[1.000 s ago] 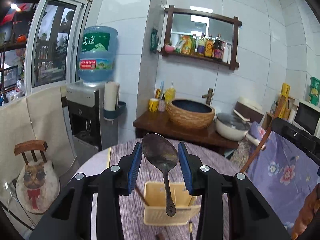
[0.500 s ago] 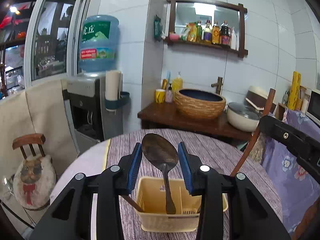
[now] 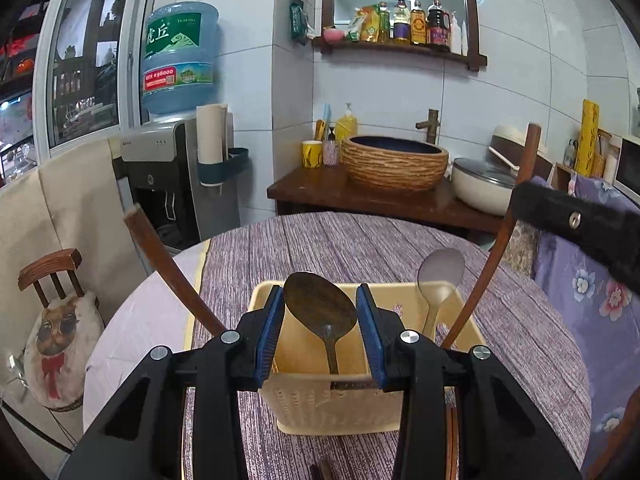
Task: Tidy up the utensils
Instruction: 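Lower the spoon and chopstick into the cream holder with both tools, then open both tools and release the spoon and chopstick into the holder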
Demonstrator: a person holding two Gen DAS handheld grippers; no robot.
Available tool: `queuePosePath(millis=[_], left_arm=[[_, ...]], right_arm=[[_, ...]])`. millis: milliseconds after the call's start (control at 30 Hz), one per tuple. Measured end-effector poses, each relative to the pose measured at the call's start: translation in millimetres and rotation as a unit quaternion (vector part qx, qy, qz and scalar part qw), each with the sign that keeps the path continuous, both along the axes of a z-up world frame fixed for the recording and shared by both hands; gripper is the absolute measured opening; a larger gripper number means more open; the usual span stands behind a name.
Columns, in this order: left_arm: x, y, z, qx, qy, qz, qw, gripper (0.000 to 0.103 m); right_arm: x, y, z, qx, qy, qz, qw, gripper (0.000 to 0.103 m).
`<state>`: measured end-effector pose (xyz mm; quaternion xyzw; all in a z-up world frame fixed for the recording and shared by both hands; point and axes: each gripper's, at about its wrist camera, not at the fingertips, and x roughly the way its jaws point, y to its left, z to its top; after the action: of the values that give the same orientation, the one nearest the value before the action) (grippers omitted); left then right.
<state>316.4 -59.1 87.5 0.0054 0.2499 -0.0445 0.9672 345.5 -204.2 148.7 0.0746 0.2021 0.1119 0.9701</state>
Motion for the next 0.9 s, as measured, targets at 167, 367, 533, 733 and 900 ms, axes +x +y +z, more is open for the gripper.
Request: queuePosePath(millis=[167,367,533,733,900], left_arm=[[-1.6,1.1,-3.5,-0.003,0.004,-0.006,1.0000,0.037],[-18.5,2.0,-0.5,-0.009,-0.011,-0.019,0.9997,0.043],[-50.6,10.7,3.2,-0.022,-0.036,-0.024,0.9988,0.065],[-79.6,29.6,-7.0,-0.045,-0.021,0.000,0.9988,0.086],[-94.7,37.6,-29.3,-0.036,0.015,0.006,0.9992,0.095]], right_arm=[[-1.2,-4.9,-1.6,0.005,-0.002,0.005,1.000,0.008],[-8.8,-10.2,-3.1,0.012,-0.009,0.012,1.000,0.033],[-31.6,-19.8,-1.2,0.010,-0.028,0.002,1.000,0.043],[-63.1,-25.3,-21.5,-0.013,-0.009,-0.004,1.000,0.067],[-82.8,-20.6,-64.7,-0.042,0.032,0.005,0.999,0.081]])
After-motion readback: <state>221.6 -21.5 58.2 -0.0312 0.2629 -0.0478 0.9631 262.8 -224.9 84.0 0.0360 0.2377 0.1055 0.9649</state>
